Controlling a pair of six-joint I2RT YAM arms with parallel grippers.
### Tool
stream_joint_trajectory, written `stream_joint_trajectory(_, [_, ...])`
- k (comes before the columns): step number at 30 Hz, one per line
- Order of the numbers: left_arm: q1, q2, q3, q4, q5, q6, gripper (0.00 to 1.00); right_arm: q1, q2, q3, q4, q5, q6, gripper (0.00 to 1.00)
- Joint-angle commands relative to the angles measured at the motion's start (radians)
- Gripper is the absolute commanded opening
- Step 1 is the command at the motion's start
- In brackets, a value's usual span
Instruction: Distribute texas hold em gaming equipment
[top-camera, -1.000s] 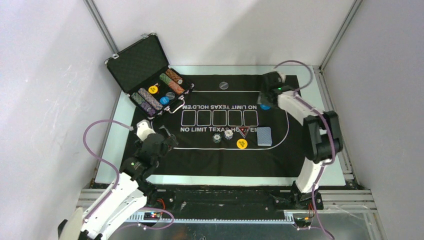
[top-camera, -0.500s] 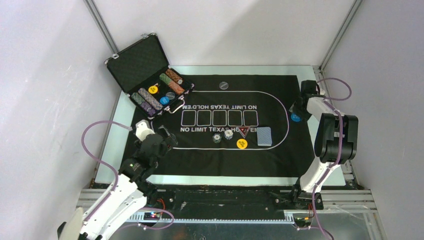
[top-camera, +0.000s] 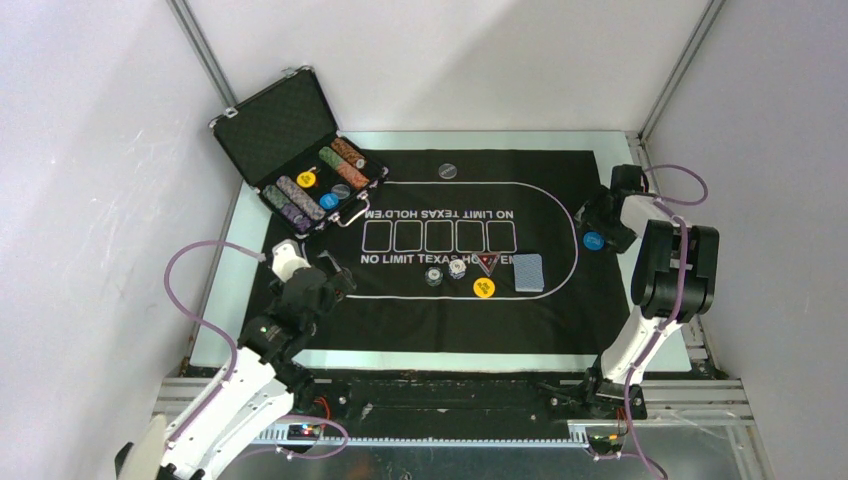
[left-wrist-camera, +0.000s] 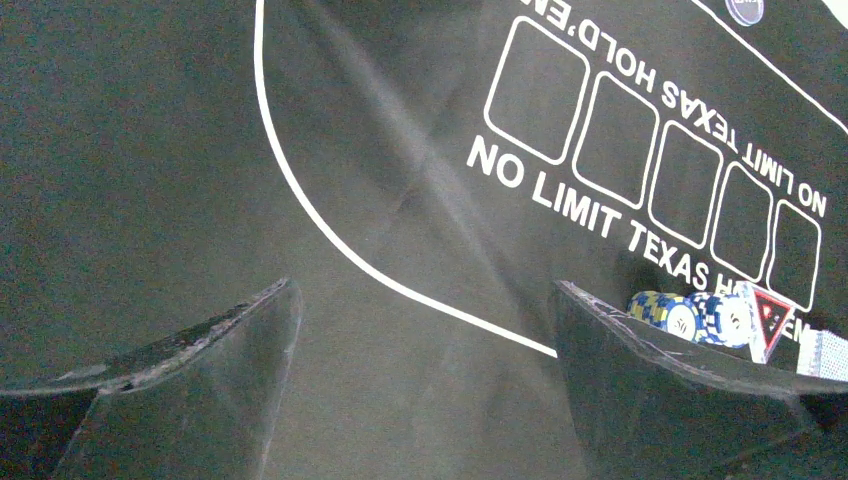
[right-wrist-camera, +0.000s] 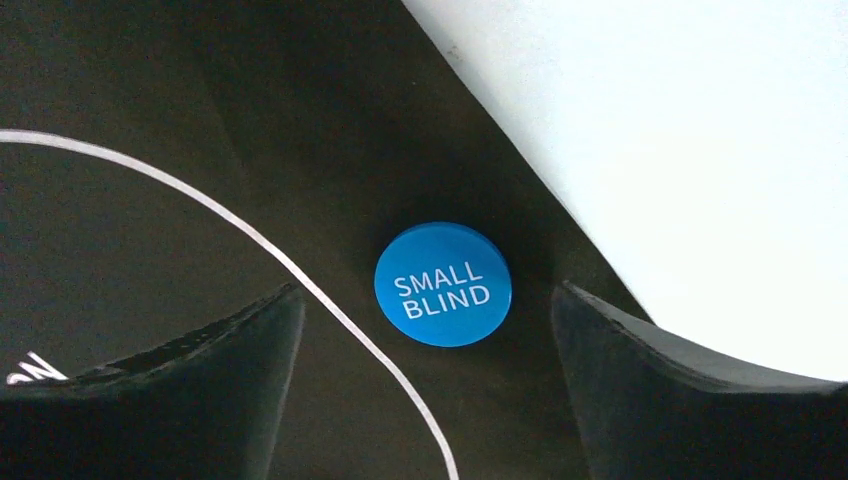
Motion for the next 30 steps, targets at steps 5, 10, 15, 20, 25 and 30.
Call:
stream_joint_trajectory(5, [-0.002, -0.019, -0.005, 0.049, 0.026, -0.004, 1.00, 0.092, -0.180, 0.017, -0.074, 0.020, -0.092, 1.00])
stream_joint_trajectory(10, [-0.002, -0.002, -0.004, 0.072, 0.064, 0.019, 1.00, 0.267, -0.391, -0.117, -0.041, 0.073, -0.072, 1.00])
stream_joint_trajectory(15, [-0.003, 0.026, -0.015, 0.158, 0.182, 0.080, 1.00, 0.547, -0.534, -0.267, -0.003, 0.046, -0.038, 1.00])
stream_joint_trajectory(20, [-0.002, 0.056, -0.017, 0.200, 0.261, 0.100, 1.00, 0.780, -0.585, -0.356, 0.045, 0.096, 0.017, 0.99])
stream_joint_trajectory(25, [-0.002, 0.085, -0.019, 0.224, 0.289, 0.101, 1.00, 0.876, -0.529, -0.361, 0.048, 0.146, 0.018, 0.98])
stream_joint_trajectory(30, [-0.002, 0.087, -0.023, 0.236, 0.291, 0.102, 1.00, 0.898, -0.438, -0.357, 0.118, 0.131, 0.000, 0.92])
